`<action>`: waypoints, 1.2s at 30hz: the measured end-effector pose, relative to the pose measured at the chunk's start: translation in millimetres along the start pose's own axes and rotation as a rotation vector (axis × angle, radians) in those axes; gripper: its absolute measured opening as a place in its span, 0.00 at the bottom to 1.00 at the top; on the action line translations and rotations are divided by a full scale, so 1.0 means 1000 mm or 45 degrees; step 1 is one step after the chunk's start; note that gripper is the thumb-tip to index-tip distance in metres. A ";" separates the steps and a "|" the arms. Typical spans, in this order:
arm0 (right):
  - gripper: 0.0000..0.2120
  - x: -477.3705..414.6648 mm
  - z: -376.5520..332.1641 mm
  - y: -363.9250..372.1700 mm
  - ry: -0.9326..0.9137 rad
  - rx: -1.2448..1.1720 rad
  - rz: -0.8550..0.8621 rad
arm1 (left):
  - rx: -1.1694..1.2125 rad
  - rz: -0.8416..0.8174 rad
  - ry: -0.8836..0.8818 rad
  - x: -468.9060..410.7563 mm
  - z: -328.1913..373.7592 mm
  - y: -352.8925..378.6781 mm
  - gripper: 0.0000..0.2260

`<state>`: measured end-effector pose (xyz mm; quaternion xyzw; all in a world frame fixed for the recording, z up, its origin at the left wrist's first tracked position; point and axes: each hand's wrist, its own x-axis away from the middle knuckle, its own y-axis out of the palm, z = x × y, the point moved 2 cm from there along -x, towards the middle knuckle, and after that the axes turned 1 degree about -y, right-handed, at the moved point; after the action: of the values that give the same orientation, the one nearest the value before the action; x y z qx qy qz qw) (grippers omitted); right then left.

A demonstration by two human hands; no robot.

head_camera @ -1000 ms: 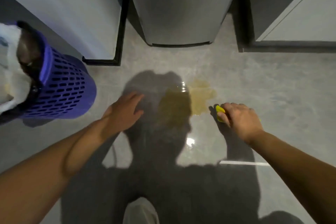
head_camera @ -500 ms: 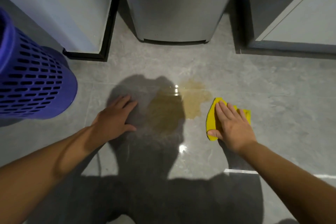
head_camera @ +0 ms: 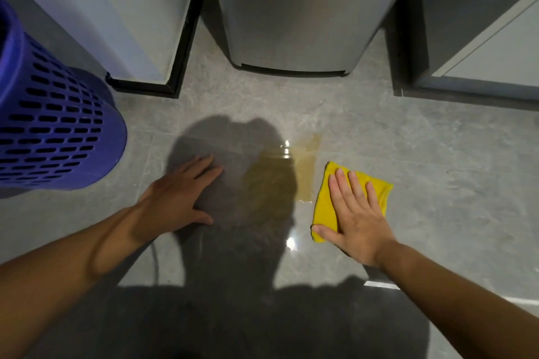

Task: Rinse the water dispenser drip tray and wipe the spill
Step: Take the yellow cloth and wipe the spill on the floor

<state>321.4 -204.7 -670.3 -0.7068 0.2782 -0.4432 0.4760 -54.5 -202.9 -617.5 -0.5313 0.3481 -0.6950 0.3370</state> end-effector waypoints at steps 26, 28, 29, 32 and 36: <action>0.55 -0.018 -0.077 0.013 0.294 -0.201 -0.024 | 0.054 0.007 -0.099 0.002 -0.018 0.017 0.57; 0.55 -0.060 -0.071 0.001 0.374 -0.220 -0.024 | 0.060 -0.004 -0.101 0.002 -0.017 0.018 0.57; 0.55 -0.082 -0.065 -0.009 0.350 -0.219 -0.019 | 0.052 -0.002 -0.102 0.001 -0.017 0.018 0.57; 0.55 -0.123 -0.043 -0.036 0.042 -0.051 -0.093 | -0.008 -0.007 -0.102 0.000 -0.018 0.018 0.57; 0.54 -0.106 -0.024 -0.032 -0.295 0.183 -0.149 | -0.045 -0.012 -0.100 0.000 -0.015 0.015 0.57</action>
<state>251.5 -116.3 -675.3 -0.7324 0.1474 -0.4043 0.5276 -67.8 -209.1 -633.3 -0.5658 0.3442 -0.6689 0.3377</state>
